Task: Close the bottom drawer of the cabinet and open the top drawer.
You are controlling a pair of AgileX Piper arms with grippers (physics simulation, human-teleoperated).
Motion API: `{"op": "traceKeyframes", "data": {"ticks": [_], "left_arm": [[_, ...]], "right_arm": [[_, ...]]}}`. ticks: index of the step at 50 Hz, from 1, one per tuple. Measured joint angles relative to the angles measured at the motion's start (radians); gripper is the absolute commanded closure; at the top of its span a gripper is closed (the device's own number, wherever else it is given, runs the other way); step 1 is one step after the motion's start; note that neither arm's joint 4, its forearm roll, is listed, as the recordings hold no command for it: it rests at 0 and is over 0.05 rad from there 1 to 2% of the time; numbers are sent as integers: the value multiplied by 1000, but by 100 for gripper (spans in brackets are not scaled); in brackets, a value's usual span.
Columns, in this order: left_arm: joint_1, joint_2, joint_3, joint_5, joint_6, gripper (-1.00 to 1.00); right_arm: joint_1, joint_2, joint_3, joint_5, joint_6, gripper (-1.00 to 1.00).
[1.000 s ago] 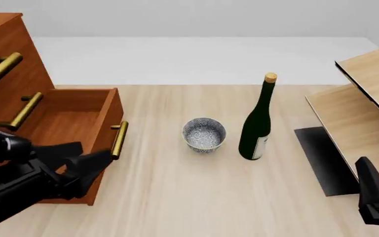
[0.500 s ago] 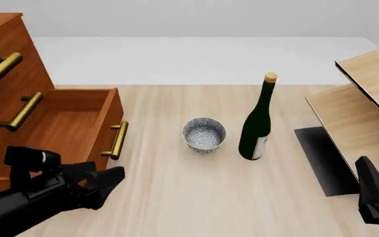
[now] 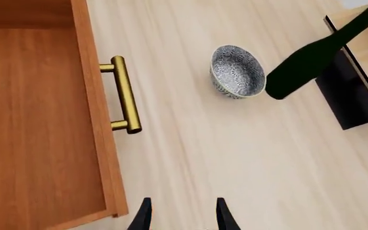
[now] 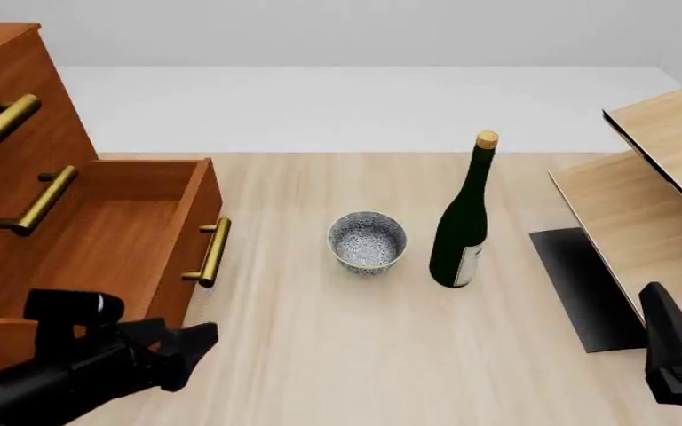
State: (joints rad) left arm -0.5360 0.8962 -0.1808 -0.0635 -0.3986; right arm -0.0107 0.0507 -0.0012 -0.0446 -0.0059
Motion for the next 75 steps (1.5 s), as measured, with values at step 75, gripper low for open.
{"op": "traceKeyframes", "data": {"ticks": [75], "left_arm": [[458,87,129,-179,251,-100]], "right_arm": [[4,17,0,-16,3,-100]]}}
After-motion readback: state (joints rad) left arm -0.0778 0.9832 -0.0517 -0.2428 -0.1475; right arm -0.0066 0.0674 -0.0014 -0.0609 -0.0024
